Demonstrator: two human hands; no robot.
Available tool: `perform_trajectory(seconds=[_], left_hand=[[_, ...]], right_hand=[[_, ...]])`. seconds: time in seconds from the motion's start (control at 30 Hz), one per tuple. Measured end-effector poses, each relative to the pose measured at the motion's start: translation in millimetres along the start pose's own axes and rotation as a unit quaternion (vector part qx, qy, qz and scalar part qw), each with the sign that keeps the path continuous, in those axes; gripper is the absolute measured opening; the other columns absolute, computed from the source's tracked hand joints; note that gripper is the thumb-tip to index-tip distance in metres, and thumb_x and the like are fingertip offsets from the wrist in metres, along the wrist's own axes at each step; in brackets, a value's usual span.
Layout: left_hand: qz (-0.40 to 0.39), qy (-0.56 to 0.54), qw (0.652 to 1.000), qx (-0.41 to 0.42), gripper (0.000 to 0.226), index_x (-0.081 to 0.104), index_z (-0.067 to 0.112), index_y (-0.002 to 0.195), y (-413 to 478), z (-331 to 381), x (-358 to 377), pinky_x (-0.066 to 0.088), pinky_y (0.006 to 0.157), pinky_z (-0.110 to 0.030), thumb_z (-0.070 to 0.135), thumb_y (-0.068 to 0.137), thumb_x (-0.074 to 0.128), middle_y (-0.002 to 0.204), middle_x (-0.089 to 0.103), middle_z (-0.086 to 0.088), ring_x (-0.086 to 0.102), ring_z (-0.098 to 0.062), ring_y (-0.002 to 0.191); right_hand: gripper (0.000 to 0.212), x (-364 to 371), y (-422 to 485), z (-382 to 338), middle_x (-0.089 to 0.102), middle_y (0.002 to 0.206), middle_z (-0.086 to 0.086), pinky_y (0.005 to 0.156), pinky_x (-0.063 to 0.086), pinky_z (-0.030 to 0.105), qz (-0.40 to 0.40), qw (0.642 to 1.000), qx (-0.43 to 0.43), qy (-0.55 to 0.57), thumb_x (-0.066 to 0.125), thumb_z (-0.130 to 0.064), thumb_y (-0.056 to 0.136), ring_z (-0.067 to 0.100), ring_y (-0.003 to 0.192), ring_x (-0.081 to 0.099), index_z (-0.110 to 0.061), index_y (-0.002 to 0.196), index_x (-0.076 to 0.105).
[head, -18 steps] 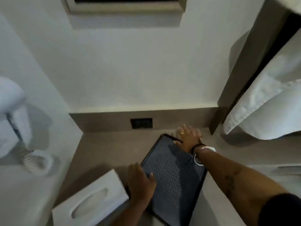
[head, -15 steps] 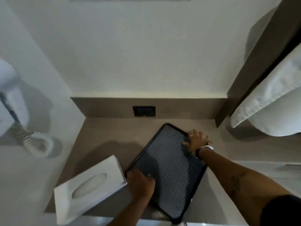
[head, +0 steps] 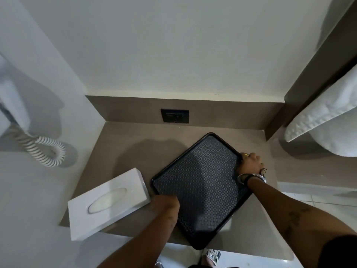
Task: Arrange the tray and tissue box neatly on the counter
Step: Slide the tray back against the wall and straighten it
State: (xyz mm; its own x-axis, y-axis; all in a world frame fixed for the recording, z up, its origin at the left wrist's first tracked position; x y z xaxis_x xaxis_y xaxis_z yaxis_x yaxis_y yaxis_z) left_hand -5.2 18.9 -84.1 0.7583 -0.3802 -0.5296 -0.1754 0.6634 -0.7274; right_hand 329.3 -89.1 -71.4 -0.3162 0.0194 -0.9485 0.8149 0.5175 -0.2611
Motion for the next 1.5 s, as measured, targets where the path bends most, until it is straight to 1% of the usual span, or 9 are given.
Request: perform_trajectory(seconds=[0.17, 0.27, 0.33, 0.43, 0.53, 0.77, 0.97, 1.33, 1.5], left_hand=[[0.004, 0.010, 0.996, 0.088, 0.030, 0.058, -0.005, 0.122, 5.2, 47.0, 3.2, 0.048, 0.090, -0.029, 0.009, 0.098, 0.046, 0.118, 0.062, -0.012, 0.060, -0.031, 0.113], [0.001, -0.019, 0.978, 0.208, 0.024, 0.066, 0.020, 0.072, 7.6, 95.7, -9.1, 0.042, 0.054, -0.018, 0.009, 0.091, 0.056, 0.082, 0.065, -0.002, 0.054, -0.010, 0.064], [-0.013, 0.024, 0.970, 0.242, 0.030, 0.054, 0.029, 0.060, 19.4, 122.6, -15.7, 0.051, 0.062, -0.026, 0.016, 0.087, 0.059, 0.086, 0.069, -0.006, 0.057, -0.016, 0.065], [-0.038, 0.022, 0.971, 0.235, 0.012, 0.070, 0.005, 0.084, 51.0, 154.9, -22.8, 0.058, 0.083, -0.043, 0.011, 0.086, 0.059, 0.101, 0.071, -0.020, 0.067, -0.034, 0.089], [-0.052, -0.012, 0.978, 0.202, 0.023, 0.065, -0.013, 0.101, 85.7, 171.7, -29.4, 0.056, 0.085, -0.045, 0.000, 0.086, 0.056, 0.107, 0.068, -0.027, 0.066, -0.038, 0.099], [-0.065, -0.036, 0.977, 0.198, 0.012, 0.062, 0.002, 0.077, 124.8, 191.5, -24.0, 0.045, 0.065, -0.025, -0.004, 0.086, 0.056, 0.096, 0.063, -0.020, 0.056, -0.021, 0.072], [-0.045, -0.042, 0.980, 0.191, 0.040, 0.056, -0.007, 0.129, 138.4, 190.3, -19.5, 0.049, 0.096, -0.036, -0.002, 0.089, 0.055, 0.133, 0.059, -0.023, 0.059, -0.037, 0.120], [-0.029, -0.070, 0.979, 0.191, 0.033, 0.065, -0.008, 0.116, 152.0, 199.6, -16.8, 0.054, 0.097, -0.049, -0.006, 0.085, 0.054, 0.118, 0.067, -0.028, 0.065, -0.042, 0.109], [-0.032, -0.032, 0.959, 0.280, 0.009, 0.069, -0.002, 0.080, 129.1, 209.5, -22.9, 0.053, 0.079, -0.039, 0.004, 0.085, 0.063, 0.083, 0.068, -0.015, 0.068, -0.034, 0.092]], right_hand=[[0.027, -8.9, -11.7, 41.2, 0.057, 0.115, 0.017, 0.087, 0.047, 0.045, 0.051, 0.989, 0.100, 0.100, 0.062, -0.015, 0.086, 0.036, 0.107, 0.051, -0.007, 0.111, 0.066], [0.026, -10.9, -26.4, 49.8, 0.060, 0.113, 0.021, 0.086, 0.050, 0.045, 0.065, 0.970, 0.152, 0.177, 0.068, -0.012, 0.081, 0.039, 0.101, 0.057, -0.002, 0.106, 0.068], [0.027, -12.0, -35.8, 45.5, 0.064, 0.113, 0.021, 0.083, 0.052, 0.041, 0.064, 0.961, 0.169, 0.209, 0.070, -0.016, 0.078, 0.040, 0.097, 0.062, -0.006, 0.104, 0.069], [0.028, -11.1, -42.3, 29.2, 0.069, 0.109, 0.021, 0.077, 0.049, 0.033, 0.081, 0.946, 0.194, 0.246, 0.069, -0.017, 0.076, 0.039, 0.094, 0.065, -0.011, 0.103, 0.072], [0.028, 1.1, -38.5, 8.7, 0.069, 0.109, 0.023, 0.086, 0.055, 0.039, 0.063, 0.933, 0.198, 0.295, 0.064, -0.011, 0.079, 0.040, 0.095, 0.065, -0.007, 0.105, 0.072], [0.030, 20.7, -28.0, -7.9, 0.069, 0.117, 0.020, 0.089, 0.051, 0.036, 0.051, 0.919, 0.232, 0.315, 0.062, -0.008, 0.082, 0.039, 0.104, 0.064, -0.006, 0.110, 0.072], [0.029, 26.2, -25.8, -7.8, 0.069, 0.116, 0.019, 0.087, 0.050, 0.034, 0.048, 0.917, 0.237, 0.318, 0.060, -0.005, 0.086, 0.037, 0.106, 0.064, -0.006, 0.112, 0.071], [0.026, 29.8, -15.8, -5.7, 0.071, 0.115, 0.017, 0.089, 0.049, 0.033, 0.037, 0.913, 0.228, 0.336, 0.062, -0.006, 0.088, 0.035, 0.106, 0.064, -0.007, 0.113, 0.070], [0.036, 20.8, -23.7, -10.3, 0.057, 0.132, 0.019, 0.101, 0.042, 0.038, 0.064, 0.935, 0.200, 0.287, 0.060, -0.018, 0.094, 0.036, 0.120, 0.052, -0.004, 0.126, 0.061]])
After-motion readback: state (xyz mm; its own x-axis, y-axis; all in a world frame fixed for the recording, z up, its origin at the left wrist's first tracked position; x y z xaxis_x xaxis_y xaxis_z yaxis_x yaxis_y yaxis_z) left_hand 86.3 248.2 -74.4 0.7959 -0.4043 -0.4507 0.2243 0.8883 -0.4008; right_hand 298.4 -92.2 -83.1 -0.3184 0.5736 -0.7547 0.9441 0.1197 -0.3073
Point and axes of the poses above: each hand's wrist, its own y-axis towards the middle knuckle, its own x-axis out of the palm, z = x × y, the point moved 6 cm from there along y, towards the middle knuckle
